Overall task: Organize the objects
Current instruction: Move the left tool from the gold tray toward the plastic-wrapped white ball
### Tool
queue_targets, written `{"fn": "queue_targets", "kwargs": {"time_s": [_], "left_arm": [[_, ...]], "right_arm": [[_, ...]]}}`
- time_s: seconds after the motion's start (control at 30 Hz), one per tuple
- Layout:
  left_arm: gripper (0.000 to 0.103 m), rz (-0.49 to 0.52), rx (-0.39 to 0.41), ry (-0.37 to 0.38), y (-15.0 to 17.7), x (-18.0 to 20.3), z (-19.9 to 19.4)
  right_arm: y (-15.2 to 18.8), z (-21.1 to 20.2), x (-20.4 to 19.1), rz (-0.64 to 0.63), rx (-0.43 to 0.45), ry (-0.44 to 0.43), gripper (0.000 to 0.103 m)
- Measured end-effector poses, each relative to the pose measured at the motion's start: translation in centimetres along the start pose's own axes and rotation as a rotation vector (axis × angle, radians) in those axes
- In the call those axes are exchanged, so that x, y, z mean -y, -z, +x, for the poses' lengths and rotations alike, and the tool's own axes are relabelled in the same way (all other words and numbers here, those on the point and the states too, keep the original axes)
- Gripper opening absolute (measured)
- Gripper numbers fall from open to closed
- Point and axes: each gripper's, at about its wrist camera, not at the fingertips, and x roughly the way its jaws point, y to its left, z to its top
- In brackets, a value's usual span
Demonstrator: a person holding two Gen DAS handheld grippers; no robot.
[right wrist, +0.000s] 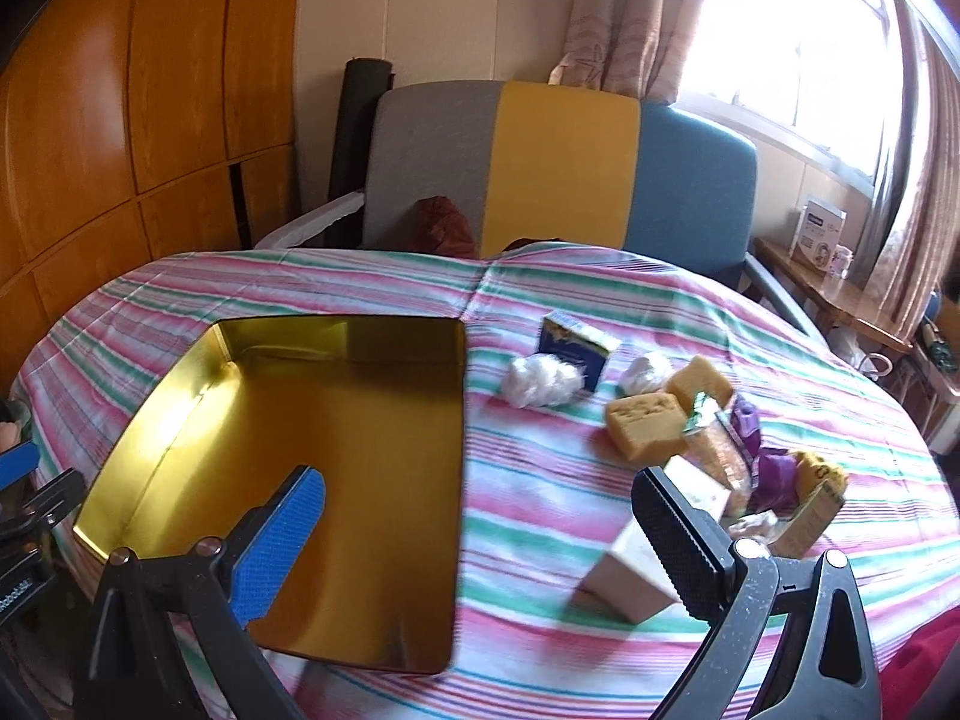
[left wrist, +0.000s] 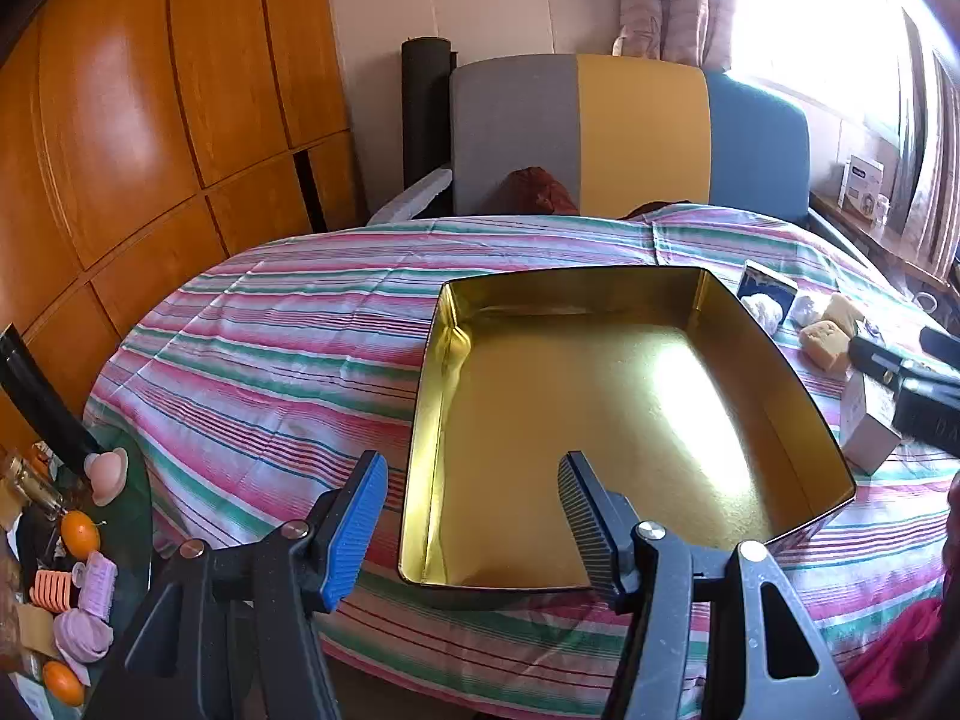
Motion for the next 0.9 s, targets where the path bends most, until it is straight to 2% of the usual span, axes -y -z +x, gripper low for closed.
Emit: {"fn": "queue_targets", "kwargs": {"time_s": [0.23,0.53,0.7,0.8,0.83,0.9], "left_arm": [[0.060,0.024,-0.008,0.011,0.0,0.8,0.3],[0.060,0.094,-0.018,0.015,-0.4,2.6,0.5],[0.060,0.135,-0.028,0.018,-0.6,3.9,0.8],[0.060,0.166,-0.021,0.012,-0.9,4.8,0.8],[0.060,0.173,-0.018,0.013,-1.0,5.1,0.7],[0.060,0.197,-0.010,0.014,-1.2,5.9,0.7]], "right_arm": [[-1.2,0.0,4.8,0.044,0.005,0.069,0.103],[-3.0,1.0,14.0,0.107,0.020,0.209,0.103],[-2.3,3.0,19.5,0.120,0.008,0.287,0.103],[-1.2,4.4,22.3,0.198,-0.045,0.303,0.103],[-1.0,4.7,23.0,0.242,-0.074,0.286,0.103],[-1.0,4.6,24.2,0.314,-0.067,0.240,0.103]]}}
